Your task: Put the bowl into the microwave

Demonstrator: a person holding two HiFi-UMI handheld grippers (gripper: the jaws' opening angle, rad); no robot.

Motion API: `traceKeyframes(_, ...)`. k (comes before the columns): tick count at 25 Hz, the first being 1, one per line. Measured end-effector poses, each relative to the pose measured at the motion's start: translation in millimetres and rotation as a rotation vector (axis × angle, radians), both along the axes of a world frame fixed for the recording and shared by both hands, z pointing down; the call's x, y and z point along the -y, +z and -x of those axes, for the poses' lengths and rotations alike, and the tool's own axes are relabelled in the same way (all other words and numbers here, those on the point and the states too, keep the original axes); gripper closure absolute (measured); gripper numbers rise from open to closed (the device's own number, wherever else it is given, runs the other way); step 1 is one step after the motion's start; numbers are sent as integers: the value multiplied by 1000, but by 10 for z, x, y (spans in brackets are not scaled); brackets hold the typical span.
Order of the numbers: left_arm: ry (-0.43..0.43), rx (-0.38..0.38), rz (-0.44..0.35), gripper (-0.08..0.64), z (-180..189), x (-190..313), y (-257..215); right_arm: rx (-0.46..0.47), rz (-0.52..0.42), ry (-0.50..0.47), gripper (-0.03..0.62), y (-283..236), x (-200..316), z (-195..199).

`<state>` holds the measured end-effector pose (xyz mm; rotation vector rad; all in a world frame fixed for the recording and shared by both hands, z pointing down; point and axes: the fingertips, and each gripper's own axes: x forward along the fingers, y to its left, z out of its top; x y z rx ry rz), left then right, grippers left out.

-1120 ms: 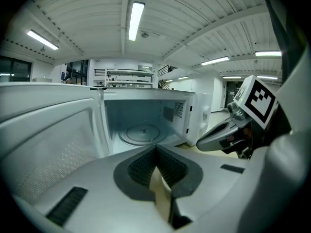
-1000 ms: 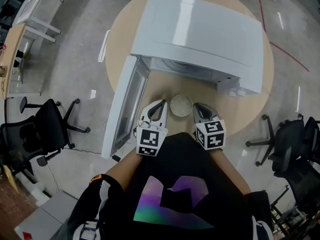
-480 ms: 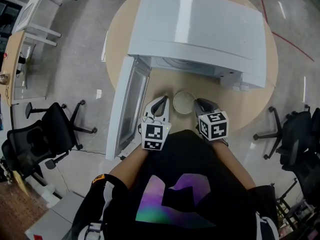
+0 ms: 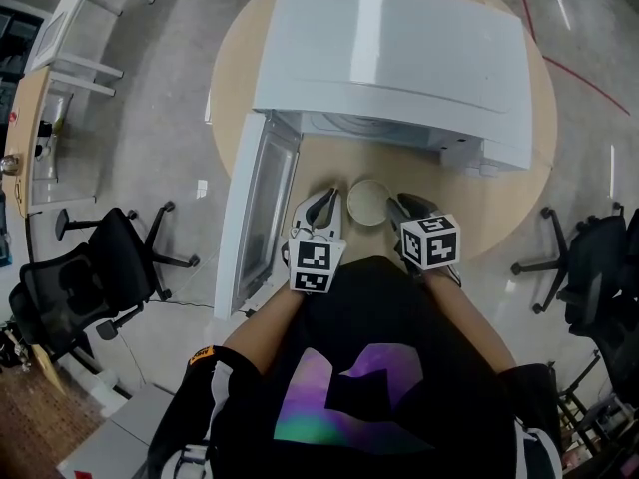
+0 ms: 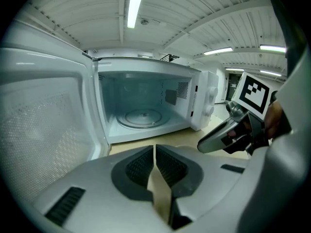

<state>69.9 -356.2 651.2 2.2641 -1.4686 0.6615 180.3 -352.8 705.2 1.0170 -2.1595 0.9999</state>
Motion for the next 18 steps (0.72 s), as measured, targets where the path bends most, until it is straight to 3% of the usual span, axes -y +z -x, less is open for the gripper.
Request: traceKeyframes(18,4,37,29,511,9,-72,109,240,156,100,512,148,3,71)
